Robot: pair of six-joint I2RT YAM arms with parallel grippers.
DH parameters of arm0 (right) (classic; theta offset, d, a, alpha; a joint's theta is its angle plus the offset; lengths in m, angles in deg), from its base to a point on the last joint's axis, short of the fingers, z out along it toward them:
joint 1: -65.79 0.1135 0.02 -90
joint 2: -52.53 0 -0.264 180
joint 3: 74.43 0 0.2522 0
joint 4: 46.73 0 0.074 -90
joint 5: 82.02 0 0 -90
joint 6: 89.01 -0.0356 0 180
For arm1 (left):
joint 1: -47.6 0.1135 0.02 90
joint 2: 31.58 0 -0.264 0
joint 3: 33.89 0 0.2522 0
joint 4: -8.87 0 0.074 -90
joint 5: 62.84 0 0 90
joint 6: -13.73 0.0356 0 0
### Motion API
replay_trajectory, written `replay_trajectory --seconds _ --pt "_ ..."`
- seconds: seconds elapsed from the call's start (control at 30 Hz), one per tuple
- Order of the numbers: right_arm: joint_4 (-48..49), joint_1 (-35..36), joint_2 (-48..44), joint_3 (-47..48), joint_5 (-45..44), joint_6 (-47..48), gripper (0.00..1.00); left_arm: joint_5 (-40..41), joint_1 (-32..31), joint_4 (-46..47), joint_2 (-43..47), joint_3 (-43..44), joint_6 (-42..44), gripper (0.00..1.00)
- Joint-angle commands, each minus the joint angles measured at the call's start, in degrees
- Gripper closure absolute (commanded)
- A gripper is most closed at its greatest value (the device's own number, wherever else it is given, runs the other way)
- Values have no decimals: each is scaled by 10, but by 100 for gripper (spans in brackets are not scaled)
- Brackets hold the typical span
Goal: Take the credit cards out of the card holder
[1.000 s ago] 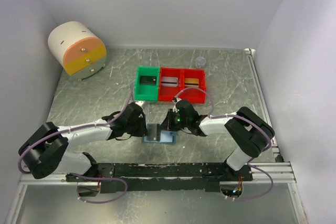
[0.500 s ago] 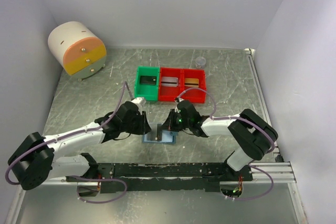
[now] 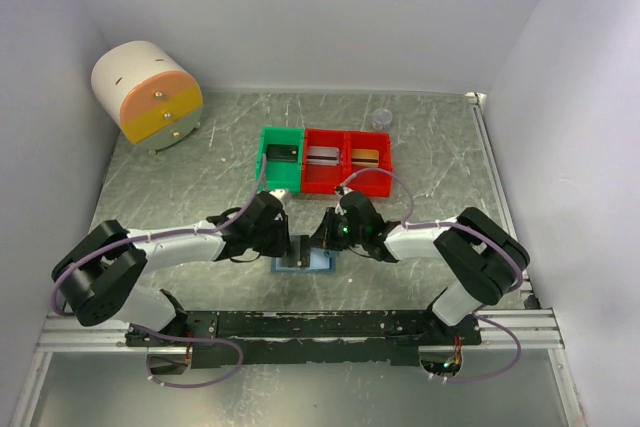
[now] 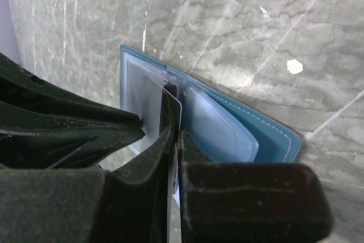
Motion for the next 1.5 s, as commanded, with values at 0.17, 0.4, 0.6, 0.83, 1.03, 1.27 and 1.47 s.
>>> replay_trajectory --seconds 0.17,0.4,0.6,0.83,1.03,1.27,1.47 --pt "92 -5 29 -21 61 -27 87 41 -10 -48 10 -17 -3 75" --pt "105 -9 33 -22 95 -16 86 47 -10 -61 16 -10 -2 76" --pt "78 -15 17 -21 80 -11 99 51 -10 -66 24 -7 3 76" --pt "53 -43 -12 -35 78 -6 100 40 -11 -53 26 -8 13 76" --pt "15 -44 -1 -15 74 17 92 33 -12 -44 22 -10 17 76" --pt "70 -43 28 -17 149 19 77 30 -15 -37 15 -11 11 75" --pt "112 -44 49 -23 180 6 75 37 -17 -41 9 -9 8 76"
